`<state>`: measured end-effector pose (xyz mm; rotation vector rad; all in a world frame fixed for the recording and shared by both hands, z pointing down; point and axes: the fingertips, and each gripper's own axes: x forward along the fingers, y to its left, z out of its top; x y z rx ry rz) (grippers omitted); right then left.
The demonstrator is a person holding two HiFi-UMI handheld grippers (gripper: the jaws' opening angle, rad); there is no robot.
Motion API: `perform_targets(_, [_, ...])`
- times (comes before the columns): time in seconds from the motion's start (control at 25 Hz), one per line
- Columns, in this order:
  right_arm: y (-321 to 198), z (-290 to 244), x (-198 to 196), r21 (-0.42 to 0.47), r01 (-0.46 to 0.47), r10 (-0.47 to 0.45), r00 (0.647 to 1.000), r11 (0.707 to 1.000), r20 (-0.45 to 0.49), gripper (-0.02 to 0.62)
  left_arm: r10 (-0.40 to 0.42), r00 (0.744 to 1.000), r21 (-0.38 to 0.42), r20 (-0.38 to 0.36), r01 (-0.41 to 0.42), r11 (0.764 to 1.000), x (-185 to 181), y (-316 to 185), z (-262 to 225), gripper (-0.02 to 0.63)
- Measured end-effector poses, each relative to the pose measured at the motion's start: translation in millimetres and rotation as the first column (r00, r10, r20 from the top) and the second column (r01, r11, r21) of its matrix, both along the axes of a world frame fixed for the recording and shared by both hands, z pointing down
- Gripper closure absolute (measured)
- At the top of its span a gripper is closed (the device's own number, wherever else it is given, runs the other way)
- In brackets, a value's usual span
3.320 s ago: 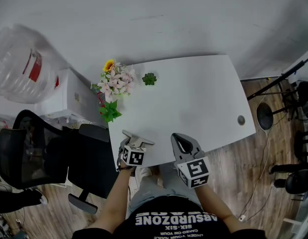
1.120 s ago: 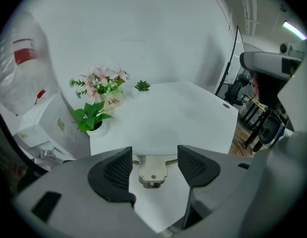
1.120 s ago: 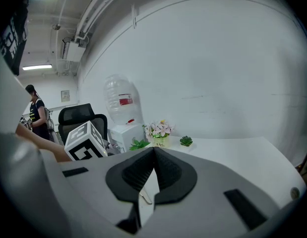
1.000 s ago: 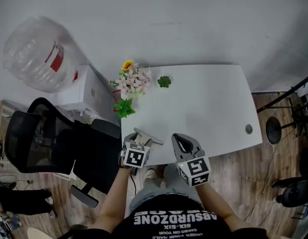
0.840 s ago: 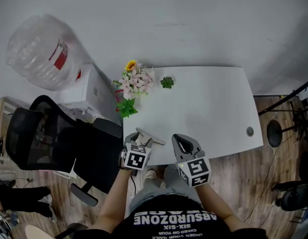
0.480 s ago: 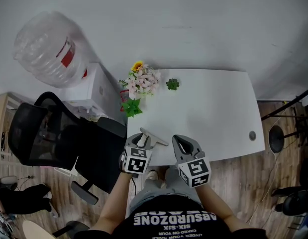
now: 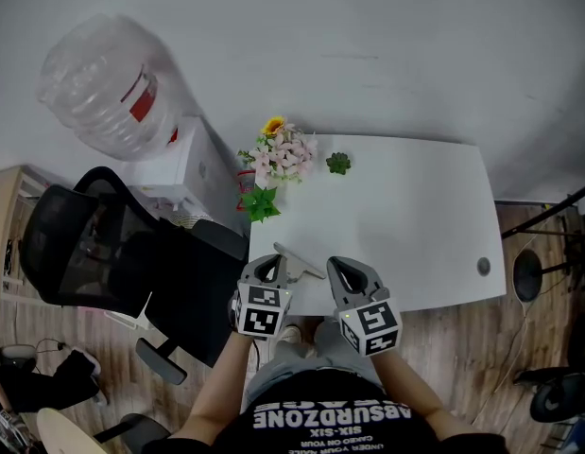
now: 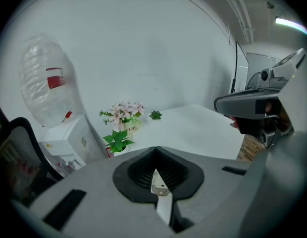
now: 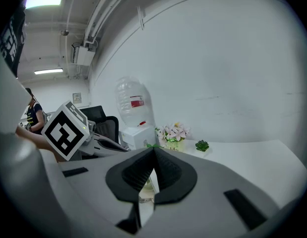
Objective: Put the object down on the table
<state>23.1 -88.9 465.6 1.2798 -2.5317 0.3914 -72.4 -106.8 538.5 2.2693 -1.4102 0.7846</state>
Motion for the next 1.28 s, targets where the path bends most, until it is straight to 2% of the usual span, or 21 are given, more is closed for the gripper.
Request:
perform_targets(0.56, [-0.2,2.0,-15.2,-0.009,0.038,-0.038,0.999,0.999,0.0,0.597,-0.093,0.994,-0.026,-0.064,0.091,0.995,-18.1,8.8,-16.4,0.6])
perform_targets(1.28, [-1.0,5.2,-19.1,-0.019,0.057,-0.057,0.998,0.998,-0.008,0.597,-0.113,0.99,-0.043,-0.088,0.11,0.993,-18.8,11.0,-14.1,0.6])
